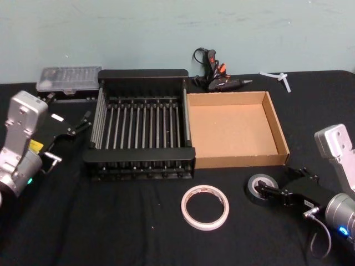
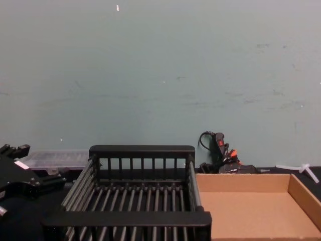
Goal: Pick up the white tape and place it into the black box , Pick up the silver tape and place it into the brown box.
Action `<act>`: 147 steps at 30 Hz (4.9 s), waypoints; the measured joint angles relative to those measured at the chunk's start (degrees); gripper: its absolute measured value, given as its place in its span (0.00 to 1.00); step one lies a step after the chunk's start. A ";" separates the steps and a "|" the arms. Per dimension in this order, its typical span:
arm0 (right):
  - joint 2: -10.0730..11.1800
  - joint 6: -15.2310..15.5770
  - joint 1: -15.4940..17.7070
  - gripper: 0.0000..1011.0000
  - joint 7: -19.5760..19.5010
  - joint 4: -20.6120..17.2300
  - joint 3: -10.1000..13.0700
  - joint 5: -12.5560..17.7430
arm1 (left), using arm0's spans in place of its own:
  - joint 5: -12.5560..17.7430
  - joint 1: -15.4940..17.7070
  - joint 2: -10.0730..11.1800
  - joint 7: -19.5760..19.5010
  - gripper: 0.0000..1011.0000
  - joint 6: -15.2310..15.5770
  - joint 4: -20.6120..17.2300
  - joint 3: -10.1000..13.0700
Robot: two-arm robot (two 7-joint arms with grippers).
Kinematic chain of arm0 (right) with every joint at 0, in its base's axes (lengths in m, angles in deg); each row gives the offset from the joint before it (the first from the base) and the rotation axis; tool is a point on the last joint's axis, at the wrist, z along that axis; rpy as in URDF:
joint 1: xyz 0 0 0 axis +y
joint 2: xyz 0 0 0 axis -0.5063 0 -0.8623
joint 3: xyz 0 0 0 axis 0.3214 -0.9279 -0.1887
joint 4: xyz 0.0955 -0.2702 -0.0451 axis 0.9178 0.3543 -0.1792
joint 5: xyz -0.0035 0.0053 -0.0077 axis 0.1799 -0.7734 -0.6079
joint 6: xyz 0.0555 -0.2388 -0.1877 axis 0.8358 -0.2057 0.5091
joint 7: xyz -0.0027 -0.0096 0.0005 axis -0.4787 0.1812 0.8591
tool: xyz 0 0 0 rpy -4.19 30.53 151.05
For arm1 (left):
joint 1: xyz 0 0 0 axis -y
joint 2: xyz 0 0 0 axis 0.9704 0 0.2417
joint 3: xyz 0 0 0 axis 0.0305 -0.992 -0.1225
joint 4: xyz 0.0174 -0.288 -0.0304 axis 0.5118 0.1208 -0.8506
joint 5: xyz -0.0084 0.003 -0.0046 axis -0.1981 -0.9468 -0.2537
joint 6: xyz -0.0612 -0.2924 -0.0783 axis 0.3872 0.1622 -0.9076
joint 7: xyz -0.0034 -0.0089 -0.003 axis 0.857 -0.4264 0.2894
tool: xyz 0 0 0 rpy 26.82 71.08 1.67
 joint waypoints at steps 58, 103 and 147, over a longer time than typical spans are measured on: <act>-0.58 -0.69 0.42 0.14 1.23 -0.65 1.16 -0.62 | 0.00 0.00 0.00 0.00 0.99 0.00 0.00 0.00; -6.75 -10.12 -17.02 0.14 3.51 9.07 -0.83 -3.31 | 0.00 0.00 0.00 0.00 0.99 0.00 0.00 0.00; -15.06 -9.18 -27.97 0.29 3.28 28.04 -3.25 -7.01 | 0.00 0.00 0.00 0.00 0.99 0.00 0.00 0.00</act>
